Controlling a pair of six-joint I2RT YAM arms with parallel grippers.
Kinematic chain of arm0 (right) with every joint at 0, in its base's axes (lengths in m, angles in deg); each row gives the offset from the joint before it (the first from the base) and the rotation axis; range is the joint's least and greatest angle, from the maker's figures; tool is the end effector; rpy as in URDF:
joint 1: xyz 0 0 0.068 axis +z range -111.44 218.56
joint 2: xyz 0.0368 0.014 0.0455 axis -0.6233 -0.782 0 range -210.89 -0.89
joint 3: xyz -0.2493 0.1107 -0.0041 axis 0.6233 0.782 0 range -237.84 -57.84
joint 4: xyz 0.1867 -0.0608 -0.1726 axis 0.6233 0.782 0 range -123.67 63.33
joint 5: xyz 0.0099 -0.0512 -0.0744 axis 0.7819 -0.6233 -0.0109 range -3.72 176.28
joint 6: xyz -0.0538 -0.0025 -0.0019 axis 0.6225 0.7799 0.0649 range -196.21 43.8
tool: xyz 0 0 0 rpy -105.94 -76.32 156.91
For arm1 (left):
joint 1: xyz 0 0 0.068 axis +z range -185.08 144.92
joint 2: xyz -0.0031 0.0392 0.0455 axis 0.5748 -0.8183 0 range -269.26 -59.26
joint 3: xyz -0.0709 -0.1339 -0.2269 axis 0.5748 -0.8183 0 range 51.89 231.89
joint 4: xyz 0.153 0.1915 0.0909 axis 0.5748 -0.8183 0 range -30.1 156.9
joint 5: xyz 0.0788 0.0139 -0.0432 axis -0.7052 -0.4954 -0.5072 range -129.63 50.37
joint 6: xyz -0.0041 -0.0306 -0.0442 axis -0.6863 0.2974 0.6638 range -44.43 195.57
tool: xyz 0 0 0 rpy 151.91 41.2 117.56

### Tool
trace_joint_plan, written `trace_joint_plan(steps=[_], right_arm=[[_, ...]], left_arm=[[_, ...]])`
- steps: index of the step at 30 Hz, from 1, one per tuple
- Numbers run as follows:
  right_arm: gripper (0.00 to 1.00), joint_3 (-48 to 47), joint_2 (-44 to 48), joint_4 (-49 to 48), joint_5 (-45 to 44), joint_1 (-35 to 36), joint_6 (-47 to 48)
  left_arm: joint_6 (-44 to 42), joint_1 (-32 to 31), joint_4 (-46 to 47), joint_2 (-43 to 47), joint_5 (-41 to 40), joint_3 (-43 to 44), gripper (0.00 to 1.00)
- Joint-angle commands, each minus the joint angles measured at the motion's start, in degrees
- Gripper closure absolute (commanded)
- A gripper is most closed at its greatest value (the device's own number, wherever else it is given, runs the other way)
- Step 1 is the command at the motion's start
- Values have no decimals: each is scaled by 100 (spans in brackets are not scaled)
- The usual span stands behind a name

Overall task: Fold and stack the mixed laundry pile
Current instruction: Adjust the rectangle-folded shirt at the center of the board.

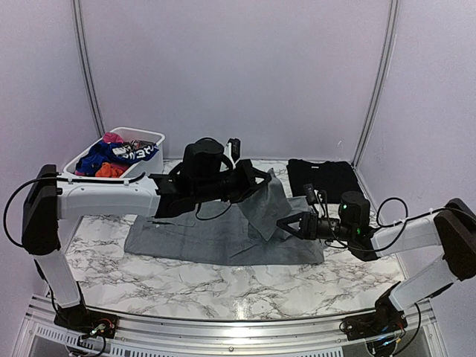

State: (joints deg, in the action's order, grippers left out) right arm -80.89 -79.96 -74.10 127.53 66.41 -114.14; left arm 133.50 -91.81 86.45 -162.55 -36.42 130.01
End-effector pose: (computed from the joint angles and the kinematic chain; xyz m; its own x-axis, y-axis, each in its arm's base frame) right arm 0.2133 0.1393 0.1760 -0.7486 0.1273 -0.6507 -0.5738 0.3673 0.7320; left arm 0.2380 -0.3665 0.3099 -0.7618 -0.3813 -0.5238 0.4139 0.3355 -0.8462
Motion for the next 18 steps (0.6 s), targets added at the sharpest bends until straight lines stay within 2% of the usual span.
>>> trace_joint_plan(steps=[1, 3, 6, 8, 12, 14, 18], right_arm=[[20, -327, -283, -1278, 271, 199, -337], [36, -362, -359, -1506, 387, 201, -500], [77, -377, -252, -1303, 484, 192, -552], [100, -414, 76, -659, 419, 173, -361], [100, -757, 1120, 1504, -148, 63, 438], [100, -1037, 1620, 2775, -562, -96, 773], [100, -1795, 1928, 4681, -1049, -396, 1529]], left_arm=[[49, 22, 354, -73, 150, 29, 100], [60, 22, 376, -69, 118, -11, 100], [66, 37, 383, -24, 4, -95, 100], [84, 68, 382, 40, -132, -212, 100], [78, 100, 374, 166, -294, -482, 100], [86, 101, 374, 188, -294, -578, 97], [122, 101, 376, 219, -277, -699, 90]])
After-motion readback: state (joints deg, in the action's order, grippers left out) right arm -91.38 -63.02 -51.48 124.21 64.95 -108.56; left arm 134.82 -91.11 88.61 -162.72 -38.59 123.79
